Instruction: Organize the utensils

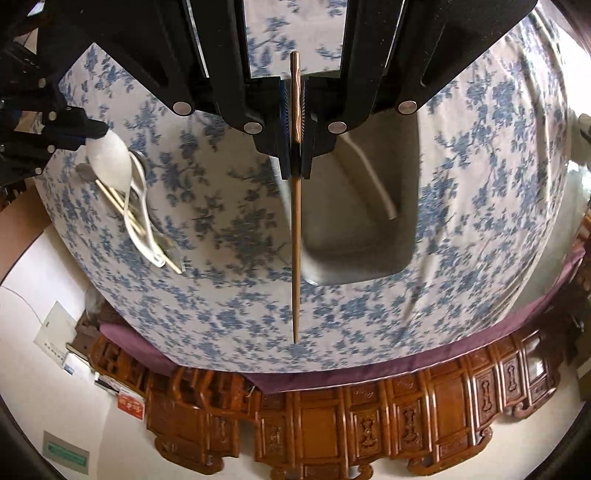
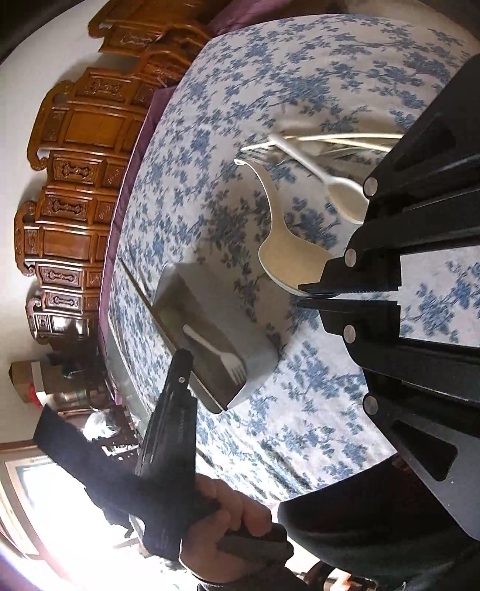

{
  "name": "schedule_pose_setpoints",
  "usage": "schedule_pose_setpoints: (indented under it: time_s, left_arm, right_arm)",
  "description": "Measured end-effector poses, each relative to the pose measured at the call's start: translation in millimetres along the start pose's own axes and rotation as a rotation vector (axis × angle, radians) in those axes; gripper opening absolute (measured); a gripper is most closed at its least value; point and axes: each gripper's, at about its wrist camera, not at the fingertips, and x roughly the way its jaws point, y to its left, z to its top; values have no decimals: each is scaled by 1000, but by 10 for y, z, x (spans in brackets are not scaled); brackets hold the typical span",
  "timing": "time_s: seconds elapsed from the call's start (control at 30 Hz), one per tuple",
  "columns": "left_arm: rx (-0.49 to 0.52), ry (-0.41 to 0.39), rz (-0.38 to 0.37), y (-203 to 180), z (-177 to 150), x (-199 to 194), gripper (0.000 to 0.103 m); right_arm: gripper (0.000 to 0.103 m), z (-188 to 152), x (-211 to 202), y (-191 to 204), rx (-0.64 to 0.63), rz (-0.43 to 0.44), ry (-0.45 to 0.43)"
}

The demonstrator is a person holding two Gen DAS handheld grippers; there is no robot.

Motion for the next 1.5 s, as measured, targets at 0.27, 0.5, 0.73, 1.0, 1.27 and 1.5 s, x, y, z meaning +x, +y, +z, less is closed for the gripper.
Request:
schedule_pose_setpoints:
  time_s: [0.27, 0.5, 0.73, 1.0, 1.27, 1.5]
  left_arm:
    - [-12, 29, 28, 261, -13, 123, 4]
    - [19, 76, 36, 340, 50, 322, 5]
    - [22, 126, 41, 454, 10, 585, 5]
    - [27, 134, 21, 482, -75, 606, 5]
    - [25, 82, 20, 535, -67, 379, 6]
    - [-38, 21, 39, 838, -115, 78, 20]
  right_arm:
    - [3, 224, 79, 181, -13, 16, -11]
    - [3, 345, 174, 321, -30, 35, -16]
    - [3, 414, 303, 323, -15, 31, -15]
    - [3, 506, 396, 375, -17, 29, -14]
    - [3, 681, 462, 550, -46, 44, -23]
    - [3, 870, 601, 756, -74, 75, -27]
